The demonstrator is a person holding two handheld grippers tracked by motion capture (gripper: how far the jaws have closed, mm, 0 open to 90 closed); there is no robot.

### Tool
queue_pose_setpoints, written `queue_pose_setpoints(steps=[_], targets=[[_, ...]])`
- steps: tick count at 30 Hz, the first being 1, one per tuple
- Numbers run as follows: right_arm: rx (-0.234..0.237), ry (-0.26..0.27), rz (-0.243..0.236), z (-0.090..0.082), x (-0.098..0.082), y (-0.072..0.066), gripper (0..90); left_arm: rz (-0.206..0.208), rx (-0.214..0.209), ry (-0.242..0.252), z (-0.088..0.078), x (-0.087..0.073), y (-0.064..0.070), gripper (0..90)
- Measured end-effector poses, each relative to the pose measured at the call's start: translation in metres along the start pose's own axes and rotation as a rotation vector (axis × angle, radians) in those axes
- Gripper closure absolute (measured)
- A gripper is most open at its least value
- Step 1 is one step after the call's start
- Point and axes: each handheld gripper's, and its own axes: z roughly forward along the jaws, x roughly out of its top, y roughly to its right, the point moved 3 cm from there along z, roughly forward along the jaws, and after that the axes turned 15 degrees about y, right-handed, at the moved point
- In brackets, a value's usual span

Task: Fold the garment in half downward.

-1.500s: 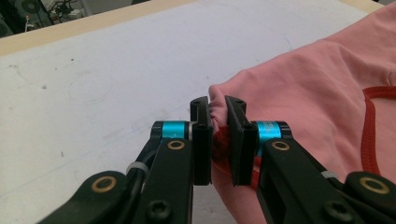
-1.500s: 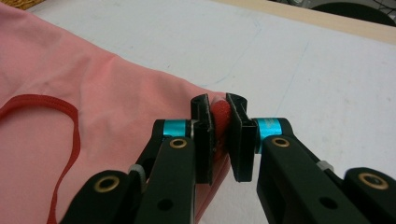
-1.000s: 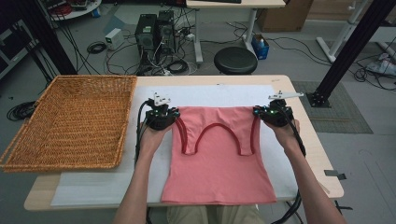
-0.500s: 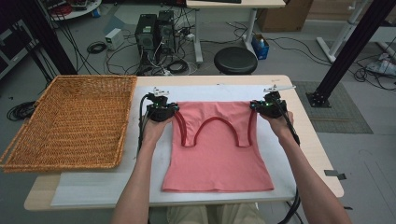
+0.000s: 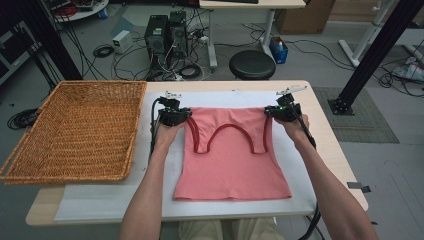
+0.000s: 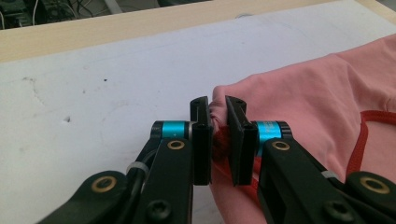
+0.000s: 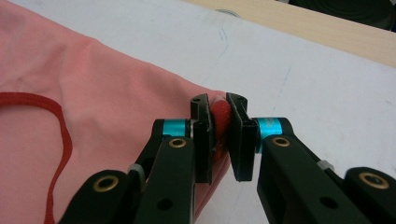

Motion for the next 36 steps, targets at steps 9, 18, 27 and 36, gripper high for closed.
queue_pose_setpoints(steps=[9,18,27,36], targets=[[0.012,-0.018,-0.012,0.015,0.007,0.009,81.9,-0.007,-0.011,0.01,0.012,0.013,-0.008,81.2],[0.017,0.035,-0.006,0.016,0.026,0.011,81.6,0.022,0.017,0.052,0.014,0.028,-0.012,81.2],[0.021,-0.016,-0.018,0.018,0.018,0.006,81.6,0.015,0.007,0.025,0.01,0.022,-0.012,81.2],[0.035,-0.014,0.025,0.014,0.005,0.007,81.5,0.011,0.011,0.01,0.005,0.006,-0.012,81.1]])
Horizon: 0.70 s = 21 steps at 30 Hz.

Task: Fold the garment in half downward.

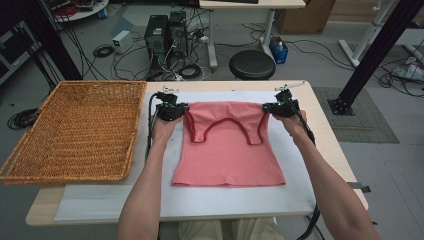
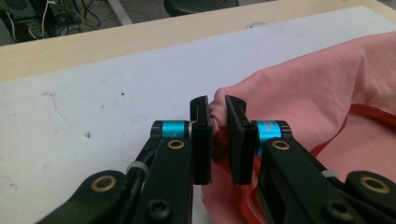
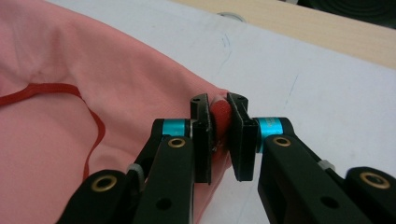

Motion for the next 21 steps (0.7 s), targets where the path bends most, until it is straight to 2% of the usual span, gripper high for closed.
queue_pose_setpoints(steps=[8,11,13,15,21], targets=[[0.01,-0.008,0.007,-0.005,-0.017,-0.005,81.5,-0.016,0.0,-0.001,-0.009,-0.018,0.004,81.2],[0.018,-0.003,0.009,-0.01,-0.022,-0.009,81.4,-0.01,-0.01,-0.005,-0.015,-0.027,0.005,81.1],[0.021,-0.004,0.001,-0.014,-0.026,-0.012,81.3,-0.021,-0.015,-0.015,-0.018,-0.033,0.006,81.0],[0.025,0.001,0.004,-0.017,-0.031,-0.015,81.0,-0.028,-0.019,-0.002,-0.022,-0.037,0.007,81.1],[0.037,-0.026,0.014,-0.026,-0.046,-0.023,80.8,-0.035,-0.044,-0.002,-0.034,-0.046,0.012,81.0]])
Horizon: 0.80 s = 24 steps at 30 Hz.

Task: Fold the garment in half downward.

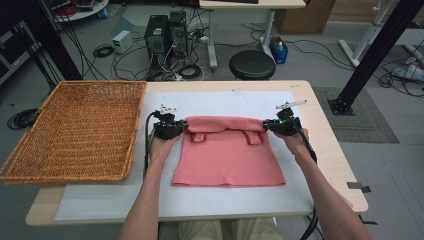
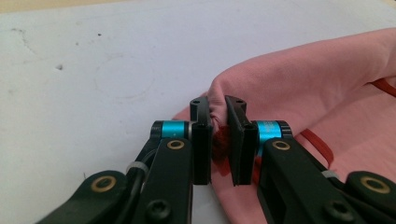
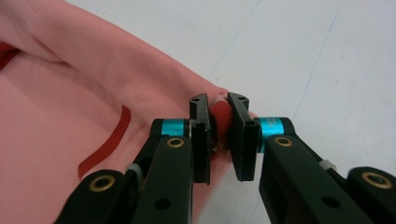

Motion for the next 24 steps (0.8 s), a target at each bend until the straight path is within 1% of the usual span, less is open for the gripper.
queue_pose_setpoints(steps=[1,2,3,5,7,11,14,19,24], targets=[[0.005,-0.01,-0.006,-0.002,-0.001,-0.002,80.7,-0.002,-0.006,-0.001,-0.002,-0.002,0.001,81.1],[0.008,-0.018,-0.022,-0.003,-0.001,-0.004,80.7,-0.002,-0.006,-0.001,-0.002,-0.002,0.001,81.0],[0.008,-0.018,-0.022,-0.003,-0.001,-0.004,80.7,-0.004,-0.014,-0.004,-0.005,-0.004,0.001,81.0],[0.003,-0.037,-0.062,-0.009,0.0,-0.011,80.8,0.002,-0.02,-0.013,-0.009,-0.01,0.003,81.1],[0.001,-0.031,-0.062,-0.012,0.001,-0.014,80.8,-0.014,-0.023,-0.014,-0.012,-0.013,0.003,81.1],[-0.004,-0.035,-0.087,-0.016,0.0,-0.019,81.0,-0.023,-0.026,-0.019,-0.016,-0.016,0.004,81.0],[-0.007,-0.042,-0.071,-0.019,-0.007,-0.021,81.0,-0.018,-0.029,-0.028,-0.019,-0.019,0.007,81.0],[0.001,-0.019,-0.071,-0.023,-0.016,-0.021,81.0,-0.018,-0.037,-0.031,-0.023,-0.023,0.01,80.9],[0.001,-0.016,-0.069,-0.025,-0.022,-0.022,80.9,-0.015,-0.041,-0.04,-0.026,-0.028,0.011,80.9]])
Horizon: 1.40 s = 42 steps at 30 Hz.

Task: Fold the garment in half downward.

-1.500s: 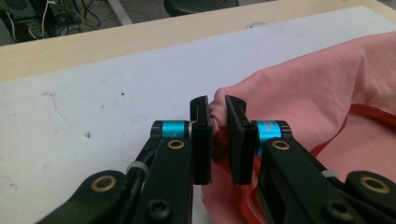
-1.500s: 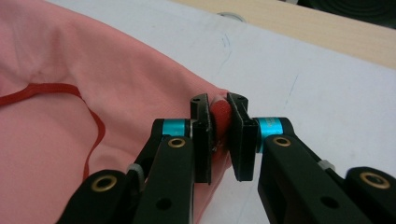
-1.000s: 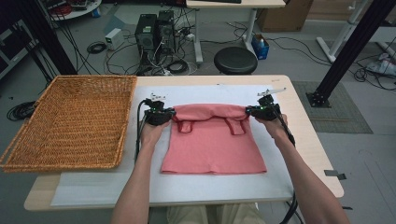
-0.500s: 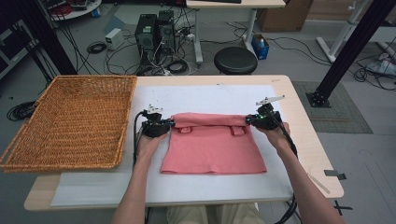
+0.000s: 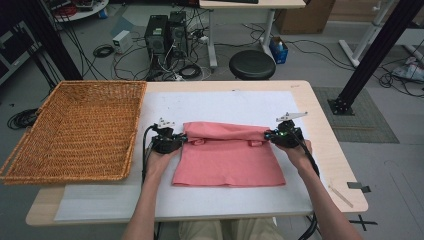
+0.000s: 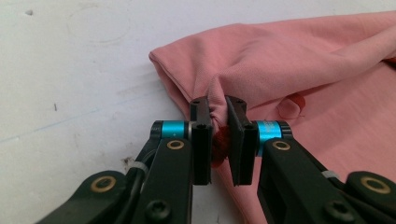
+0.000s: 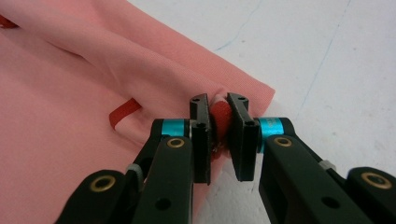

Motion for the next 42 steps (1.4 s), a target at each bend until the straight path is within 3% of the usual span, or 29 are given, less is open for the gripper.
queue_pose_setpoints(steps=[5,19,42], targets=[[0.002,0.01,-0.017,-0.006,-0.005,-0.004,80.8,0.014,-0.013,-0.004,-0.005,-0.004,0.005,80.8],[-0.001,0.041,-0.128,-0.029,-0.024,-0.023,80.6,0.057,-0.039,-0.007,-0.026,-0.016,0.019,80.5],[0.029,0.078,-0.144,-0.062,-0.051,-0.043,80.1,0.098,-0.063,-0.001,-0.059,-0.034,0.035,80.5]])
